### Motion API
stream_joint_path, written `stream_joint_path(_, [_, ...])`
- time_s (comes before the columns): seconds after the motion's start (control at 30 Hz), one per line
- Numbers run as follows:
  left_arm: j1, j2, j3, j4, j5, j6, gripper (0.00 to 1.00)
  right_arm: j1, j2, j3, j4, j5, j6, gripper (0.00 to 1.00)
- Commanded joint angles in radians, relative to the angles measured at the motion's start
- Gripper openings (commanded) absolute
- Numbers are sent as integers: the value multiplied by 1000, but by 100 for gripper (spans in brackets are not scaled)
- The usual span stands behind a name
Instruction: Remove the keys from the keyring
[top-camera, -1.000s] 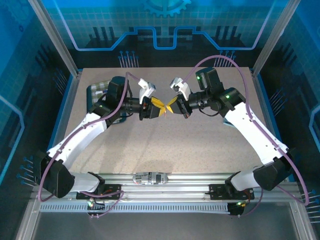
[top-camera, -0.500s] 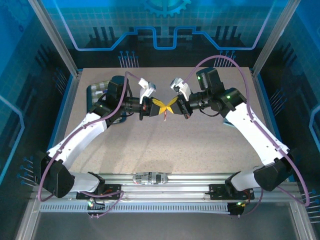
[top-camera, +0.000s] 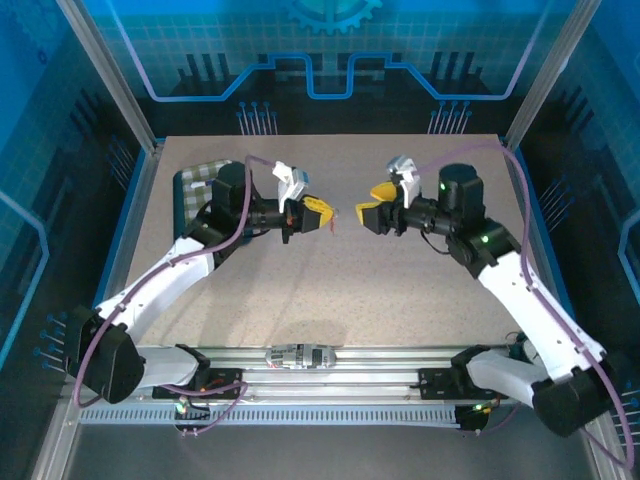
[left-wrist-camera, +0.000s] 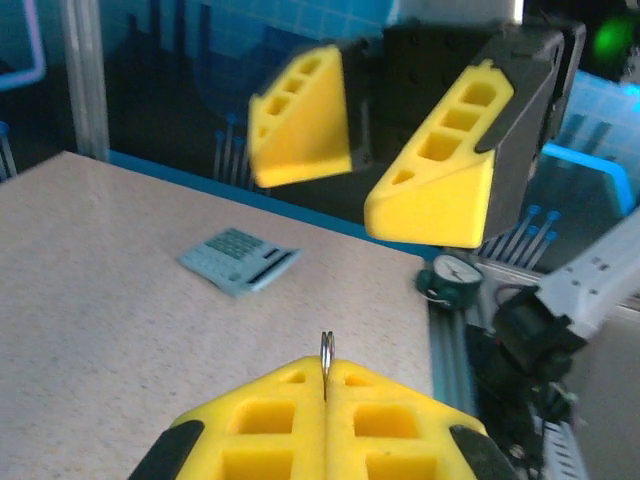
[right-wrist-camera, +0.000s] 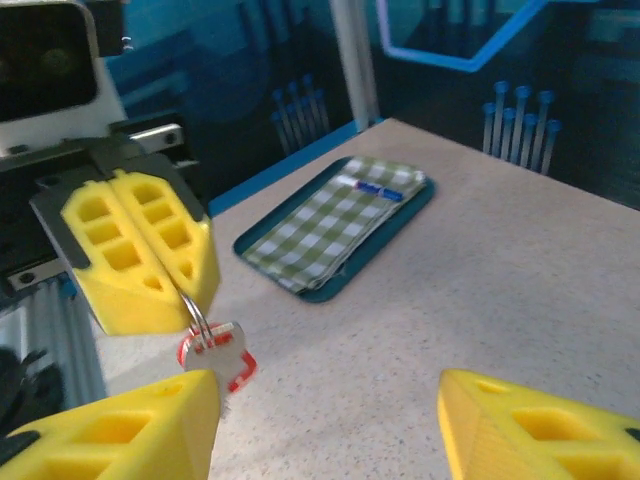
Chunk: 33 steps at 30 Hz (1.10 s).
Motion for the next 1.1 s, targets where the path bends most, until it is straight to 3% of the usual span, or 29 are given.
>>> stream_joint_path(0.0, [-6,-24,-39,235,-156,-20,0,-6,-58,-151,377,99,120,62])
stream_joint_path(0.13, [-5,-3,-76,425,-140,-18,0,-6,-71,-263,545,20,101,61])
stream_joint_path(0.27, [-7,27,-158,717,-56,60,0,-1,-47,-317,686,-52,66,49])
stream_joint_path(0.53, [-10,42,-99,731,99,139,0,34,-37,-352,845,-93,-92,45])
stream_joint_path(0.7, [-13,55,-104,865,180,18,0,35,-13,-343,947,-157,-63,40])
stream_joint_path(0.9, [-15,119,-130,1144,196,-205,0,69,11,-322,1004,-199,-34,36])
stream_joint_path(1.07, [-21,130,-124,1153,209,-210,0,93,9,-305,1003,-206,-20,33])
